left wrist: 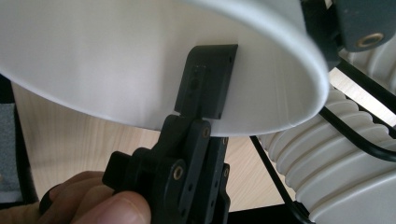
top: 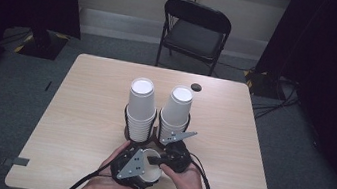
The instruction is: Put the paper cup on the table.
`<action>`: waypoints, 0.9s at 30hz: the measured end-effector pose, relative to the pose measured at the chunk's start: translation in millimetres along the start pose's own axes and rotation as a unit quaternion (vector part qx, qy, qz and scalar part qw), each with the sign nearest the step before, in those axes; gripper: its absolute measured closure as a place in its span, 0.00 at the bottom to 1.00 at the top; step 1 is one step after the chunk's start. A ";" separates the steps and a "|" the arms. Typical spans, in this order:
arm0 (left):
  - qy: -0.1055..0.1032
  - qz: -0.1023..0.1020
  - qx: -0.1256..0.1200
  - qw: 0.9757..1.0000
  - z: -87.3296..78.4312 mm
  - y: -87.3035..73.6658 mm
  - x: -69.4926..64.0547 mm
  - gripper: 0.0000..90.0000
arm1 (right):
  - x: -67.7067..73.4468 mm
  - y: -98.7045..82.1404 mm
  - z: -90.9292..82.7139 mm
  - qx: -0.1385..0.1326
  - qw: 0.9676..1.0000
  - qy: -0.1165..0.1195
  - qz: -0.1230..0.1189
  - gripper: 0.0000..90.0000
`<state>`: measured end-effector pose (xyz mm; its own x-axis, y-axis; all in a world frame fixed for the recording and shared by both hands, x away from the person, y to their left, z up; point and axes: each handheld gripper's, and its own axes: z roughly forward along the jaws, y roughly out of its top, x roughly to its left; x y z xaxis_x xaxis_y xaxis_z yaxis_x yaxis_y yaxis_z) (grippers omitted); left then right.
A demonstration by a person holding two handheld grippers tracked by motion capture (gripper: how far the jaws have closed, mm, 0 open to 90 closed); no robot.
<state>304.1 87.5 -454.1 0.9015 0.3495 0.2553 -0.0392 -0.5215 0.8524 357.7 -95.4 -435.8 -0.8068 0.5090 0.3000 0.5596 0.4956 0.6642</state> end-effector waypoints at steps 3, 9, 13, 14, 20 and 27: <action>0.002 -0.003 -0.004 1.000 -1.3 0.2 1.1 0.10 | 1.4 -0.3 -0.2 -0.002 1.000 -0.005 0.000 0.95; 0.010 -0.026 -0.017 0.999 -5.0 -0.5 4.4 0.10 | 2.1 -1.4 -1.4 -0.023 1.000 -0.010 0.003 0.86; 0.011 -0.048 -0.022 0.999 -5.2 -3.0 7.3 0.10 | 1.4 -3.4 -3.1 -0.040 0.999 -0.012 0.003 0.82; 0.011 -0.050 -0.022 0.998 -5.5 -3.8 8.3 0.10 | 1.3 -4.1 -3.7 -0.044 0.999 -0.012 0.003 0.81; 0.011 -0.073 -0.030 0.997 -5.1 -9.8 13.6 0.10 | -0.1 -7.2 -8.0 -0.076 0.997 -0.023 0.008 0.77; 0.016 -0.112 -0.049 0.992 -5.3 -14.1 22.9 0.10 | -4.5 -10.2 -12.6 -0.128 0.991 -0.030 0.019 0.66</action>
<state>323.1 106.9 -457.8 0.8783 0.4733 0.0674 0.1170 -0.3495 0.9296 353.2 -111.6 -435.3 -0.7693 0.5686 0.2914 0.5162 0.2843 0.8079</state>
